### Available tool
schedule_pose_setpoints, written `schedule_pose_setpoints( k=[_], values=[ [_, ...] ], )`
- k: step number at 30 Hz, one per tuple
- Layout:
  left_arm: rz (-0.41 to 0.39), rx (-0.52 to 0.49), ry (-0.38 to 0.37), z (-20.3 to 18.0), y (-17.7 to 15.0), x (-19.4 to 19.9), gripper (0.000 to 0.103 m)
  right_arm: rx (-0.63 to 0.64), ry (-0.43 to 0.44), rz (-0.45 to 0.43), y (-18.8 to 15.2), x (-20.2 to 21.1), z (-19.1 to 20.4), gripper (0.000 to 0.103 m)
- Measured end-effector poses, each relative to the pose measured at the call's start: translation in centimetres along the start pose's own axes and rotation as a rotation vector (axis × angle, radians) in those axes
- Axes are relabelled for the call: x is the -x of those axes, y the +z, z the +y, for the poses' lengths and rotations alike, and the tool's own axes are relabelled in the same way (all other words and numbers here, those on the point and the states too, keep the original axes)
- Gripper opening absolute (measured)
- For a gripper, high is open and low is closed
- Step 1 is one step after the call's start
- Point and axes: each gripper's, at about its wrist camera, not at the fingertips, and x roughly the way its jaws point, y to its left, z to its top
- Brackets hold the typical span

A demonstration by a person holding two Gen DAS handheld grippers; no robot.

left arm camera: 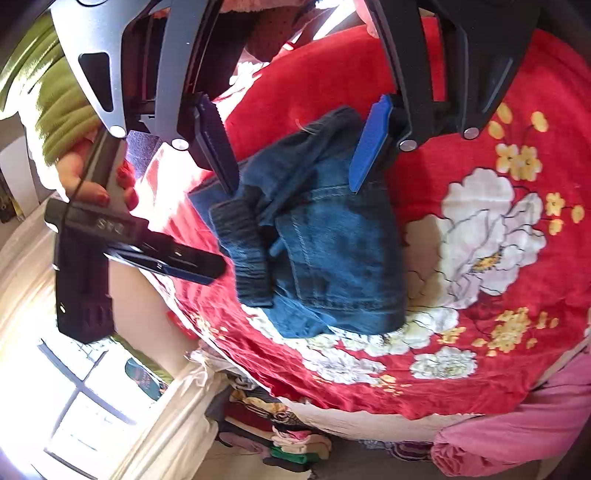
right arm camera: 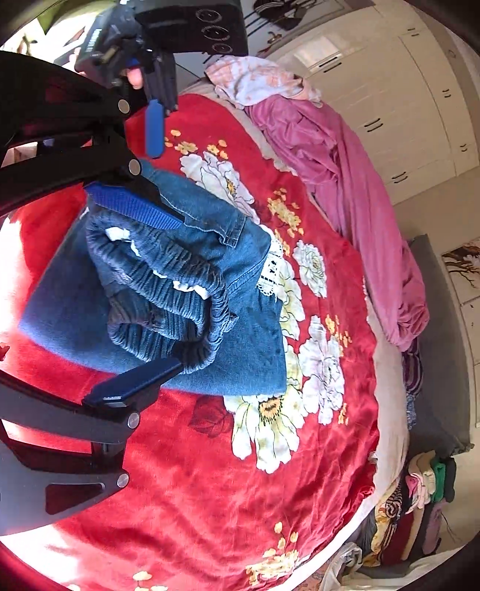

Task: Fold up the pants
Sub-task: 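Fold the waistband end over the pants with the right gripper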

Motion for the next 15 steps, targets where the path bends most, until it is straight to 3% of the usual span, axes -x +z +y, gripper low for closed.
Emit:
schedule_pose_setpoints(
  k=[6,10,12,15],
  values=[
    [-0.015,0.063,0.14,3.5,2.5,0.7,0.064,0.136,0.018,-0.035,-3.0,2.9,4.0,0.072],
    [0.013,0.081,0.14,4.2,4.1,-0.5,0.064,0.325,-0.004,-0.001,-4.7,2.0,8.3,0.072],
    [0.038,0.073,0.135,4.0,4.8,-1.5,0.064,0.463,-0.083,0.013,-5.5,1.0,10.4,0.072],
    [0.077,0.052,0.115,3.5,5.9,-3.2,0.062,0.624,-0.114,0.037,-6.2,-0.8,12.4,0.069]
  ],
)
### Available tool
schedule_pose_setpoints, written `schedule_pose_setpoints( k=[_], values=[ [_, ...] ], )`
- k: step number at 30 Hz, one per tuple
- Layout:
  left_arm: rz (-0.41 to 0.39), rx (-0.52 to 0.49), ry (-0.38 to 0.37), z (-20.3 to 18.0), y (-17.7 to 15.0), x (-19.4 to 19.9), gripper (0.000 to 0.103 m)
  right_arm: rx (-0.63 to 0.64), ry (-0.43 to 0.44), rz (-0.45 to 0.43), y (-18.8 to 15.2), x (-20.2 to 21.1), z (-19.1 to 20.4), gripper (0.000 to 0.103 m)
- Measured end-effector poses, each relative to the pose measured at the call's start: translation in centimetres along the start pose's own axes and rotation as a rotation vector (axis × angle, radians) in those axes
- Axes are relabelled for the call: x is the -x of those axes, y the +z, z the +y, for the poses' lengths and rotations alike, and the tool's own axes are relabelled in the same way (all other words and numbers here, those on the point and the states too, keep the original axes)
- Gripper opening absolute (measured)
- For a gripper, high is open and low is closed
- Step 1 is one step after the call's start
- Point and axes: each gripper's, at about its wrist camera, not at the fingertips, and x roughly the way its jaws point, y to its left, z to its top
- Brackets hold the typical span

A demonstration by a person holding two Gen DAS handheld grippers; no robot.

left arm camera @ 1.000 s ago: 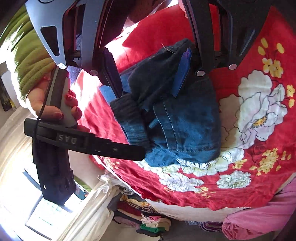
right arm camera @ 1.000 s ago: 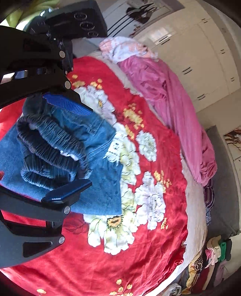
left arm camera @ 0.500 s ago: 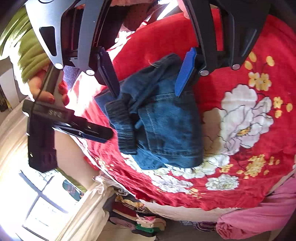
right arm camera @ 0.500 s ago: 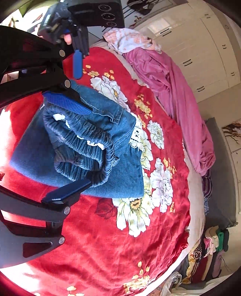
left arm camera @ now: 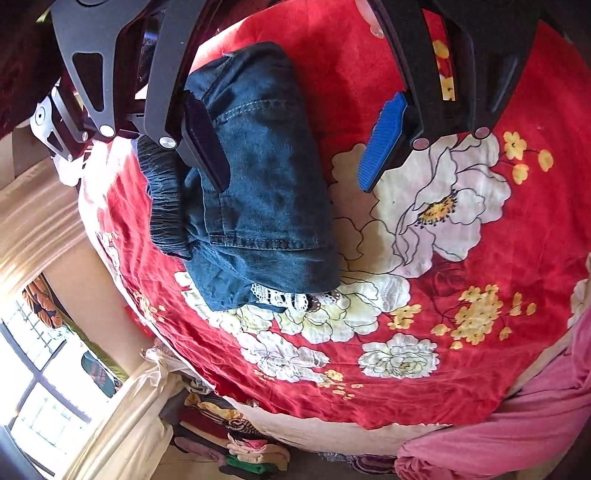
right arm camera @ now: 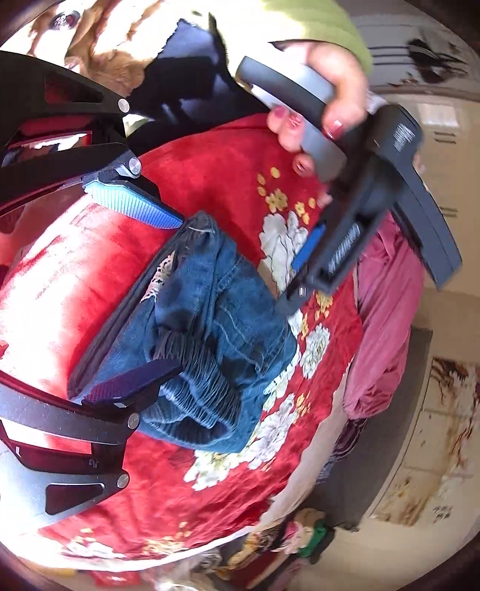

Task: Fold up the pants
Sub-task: 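Fold the waistband end over the pants with the right gripper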

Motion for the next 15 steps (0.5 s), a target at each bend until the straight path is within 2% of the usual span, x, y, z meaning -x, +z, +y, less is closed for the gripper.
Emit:
schedule_pose_setpoints(
  k=[1,2,4,6,9,10,11,12,15],
  values=[
    [0.01,-0.011,0.005,-0.2,0.4,-0.6,0.054,0.048,-0.013,0.004,0.2,-0.5,0.6,0.068],
    [0.023,-0.025,0.012,-0.5,0.7,-1.2,0.051,0.095,-0.02,0.013,0.4,-1.1,1.1,0.065],
    [0.049,-0.052,0.025,-0.9,1.2,-2.5,0.044,0.185,-0.043,0.037,0.7,-2.3,1.9,0.059],
    [0.068,-0.066,0.043,-1.2,1.5,-3.6,0.043,0.246,-0.055,0.062,0.8,-3.6,2.5,0.056],
    [0.094,-0.061,0.06,-1.0,2.0,-5.1,0.043,0.229,-0.036,0.064,0.8,-5.0,2.2,0.049],
    [0.1,-0.048,0.057,-0.7,2.1,-5.4,0.043,0.211,-0.02,0.058,0.8,-5.1,2.0,0.042],
    [0.106,-0.035,0.049,-0.4,2.2,-5.7,0.043,0.183,0.01,0.058,0.9,-5.1,1.7,0.032],
    [0.108,-0.027,0.042,-0.2,2.3,-5.8,0.043,0.153,0.045,0.056,0.8,-4.8,1.3,0.027],
    [0.109,-0.03,0.034,0.0,2.3,-5.8,0.043,0.109,0.13,0.055,0.4,-3.8,0.8,0.019]
  ],
)
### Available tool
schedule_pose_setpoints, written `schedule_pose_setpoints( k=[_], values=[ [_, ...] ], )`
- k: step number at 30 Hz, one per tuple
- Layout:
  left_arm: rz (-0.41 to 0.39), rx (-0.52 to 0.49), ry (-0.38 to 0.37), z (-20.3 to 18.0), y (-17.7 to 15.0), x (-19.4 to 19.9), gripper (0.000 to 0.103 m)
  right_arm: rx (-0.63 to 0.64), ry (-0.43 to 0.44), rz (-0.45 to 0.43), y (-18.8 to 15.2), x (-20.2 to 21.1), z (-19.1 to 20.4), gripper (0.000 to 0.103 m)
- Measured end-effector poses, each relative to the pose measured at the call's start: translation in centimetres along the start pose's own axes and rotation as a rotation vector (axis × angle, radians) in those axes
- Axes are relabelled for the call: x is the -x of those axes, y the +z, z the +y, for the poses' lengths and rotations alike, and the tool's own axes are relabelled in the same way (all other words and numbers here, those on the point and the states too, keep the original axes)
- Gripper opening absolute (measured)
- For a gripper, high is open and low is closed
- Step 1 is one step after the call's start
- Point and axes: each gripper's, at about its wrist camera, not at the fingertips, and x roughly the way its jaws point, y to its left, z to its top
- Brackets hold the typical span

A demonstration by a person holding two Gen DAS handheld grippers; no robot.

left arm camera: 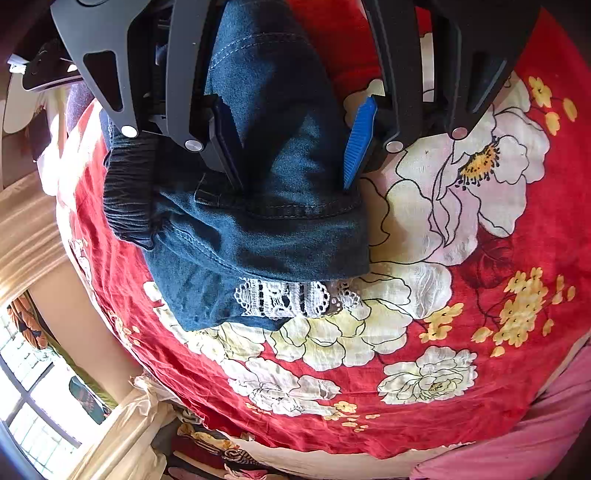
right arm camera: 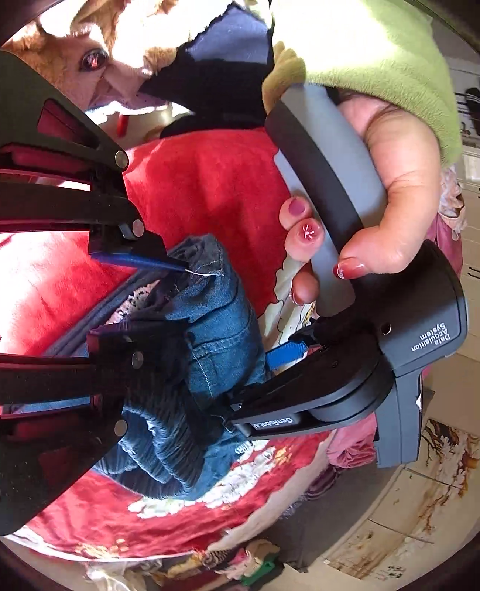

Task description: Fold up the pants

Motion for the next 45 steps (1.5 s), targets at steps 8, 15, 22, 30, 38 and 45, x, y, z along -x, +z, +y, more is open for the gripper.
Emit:
schedule_pose_setpoints(
  k=[8,15,22,30,38,45],
  values=[
    [-0.026,-0.005,0.017,-0.5,-0.3,0.1,0.044,-0.128,0.044,0.008,-2.4,-0.6,-0.7,0.014],
    [-0.035,-0.019,0.033,-0.8,-0.4,0.3,0.044,-0.206,0.051,0.013,-2.3,-0.9,-0.8,0.028],
    [-0.055,-0.019,0.026,-0.8,-0.5,0.7,0.045,-0.261,0.045,0.009,-1.7,-0.1,0.1,0.04],
    [-0.073,-0.02,0.029,-1.0,-0.7,1.3,0.045,-0.297,0.05,-0.023,-1.5,1.4,0.4,0.051],
    [-0.087,-0.009,0.023,-1.0,-1.1,1.9,0.045,-0.344,0.034,-0.076,-1.5,3.7,0.0,0.057],
    [-0.11,-0.004,0.013,-0.9,-1.5,3.1,0.046,-0.377,0.002,-0.088,-1.7,4.5,-0.7,0.063]
  ],
)
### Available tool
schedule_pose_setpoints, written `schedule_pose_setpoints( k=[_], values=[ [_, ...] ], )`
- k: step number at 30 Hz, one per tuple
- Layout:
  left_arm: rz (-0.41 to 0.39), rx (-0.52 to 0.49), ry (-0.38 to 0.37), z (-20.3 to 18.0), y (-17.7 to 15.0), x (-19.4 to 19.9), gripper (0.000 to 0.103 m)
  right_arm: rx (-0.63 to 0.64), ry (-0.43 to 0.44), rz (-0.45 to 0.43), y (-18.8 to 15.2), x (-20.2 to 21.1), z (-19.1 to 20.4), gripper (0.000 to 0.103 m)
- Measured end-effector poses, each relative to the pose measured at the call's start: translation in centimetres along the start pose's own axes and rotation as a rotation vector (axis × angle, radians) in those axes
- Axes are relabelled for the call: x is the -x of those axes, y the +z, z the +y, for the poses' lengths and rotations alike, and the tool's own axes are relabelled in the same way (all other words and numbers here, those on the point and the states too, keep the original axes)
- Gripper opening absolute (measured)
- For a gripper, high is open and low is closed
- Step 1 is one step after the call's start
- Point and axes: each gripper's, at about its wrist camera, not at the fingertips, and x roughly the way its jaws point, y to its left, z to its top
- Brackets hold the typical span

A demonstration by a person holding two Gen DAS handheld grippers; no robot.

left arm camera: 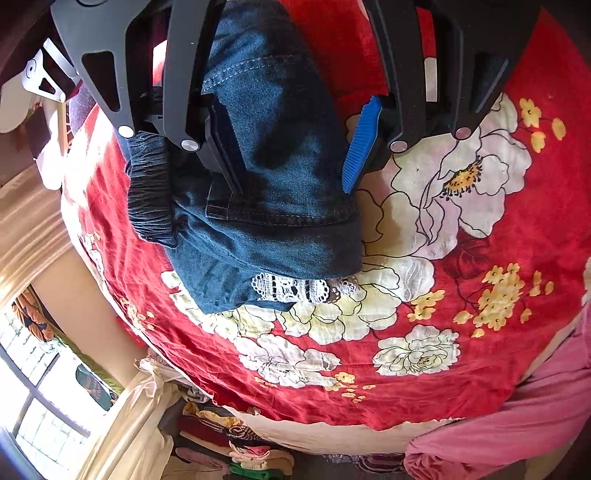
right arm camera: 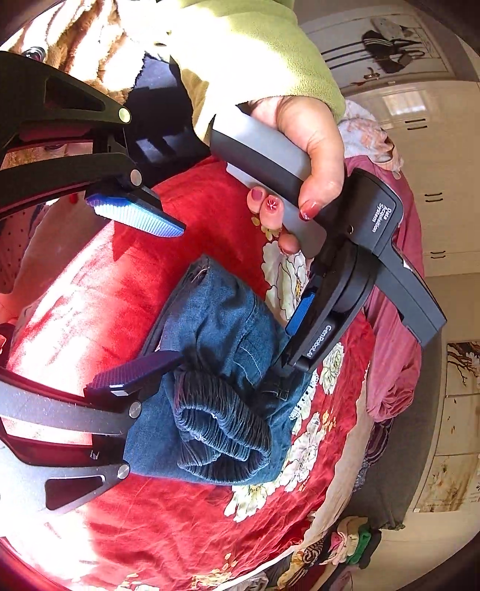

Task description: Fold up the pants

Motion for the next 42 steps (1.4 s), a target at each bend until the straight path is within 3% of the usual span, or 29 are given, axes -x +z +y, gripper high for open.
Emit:
schedule_pose_setpoints(
  k=[12,23,24,28,34,38,42],
  values=[
    [-0.066,0.073,-0.02,1.6,-1.6,3.6,0.051,-0.046,-0.06,-0.034,0.0,1.4,-1.7,0.066],
    [-0.055,0.033,-0.006,0.4,-5.5,5.1,0.051,-0.244,-0.186,-0.05,-1.3,2.7,-6.8,0.066],
    [-0.057,0.019,-0.002,0.0,-5.9,5.2,0.051,-0.254,-0.191,-0.049,-1.4,2.8,-7.1,0.066],
    [-0.054,-0.021,-0.006,-1.5,-7.4,5.3,0.028,-0.277,-0.214,-0.049,-1.9,3.2,-7.9,0.066],
    [0.032,-0.078,0.005,-3.3,-9.5,2.5,0.019,-0.313,-0.215,-0.056,-2.2,3.5,-8.7,0.066],
    [0.019,-0.145,0.046,-4.4,-10.6,2.2,0.019,-0.322,-0.217,-0.055,-2.1,3.5,-8.8,0.066],
    [0.024,-0.112,0.015,-3.6,-10.4,2.3,0.019,-0.318,-0.181,-0.08,1.1,3.0,-10.0,0.066]
  ],
)
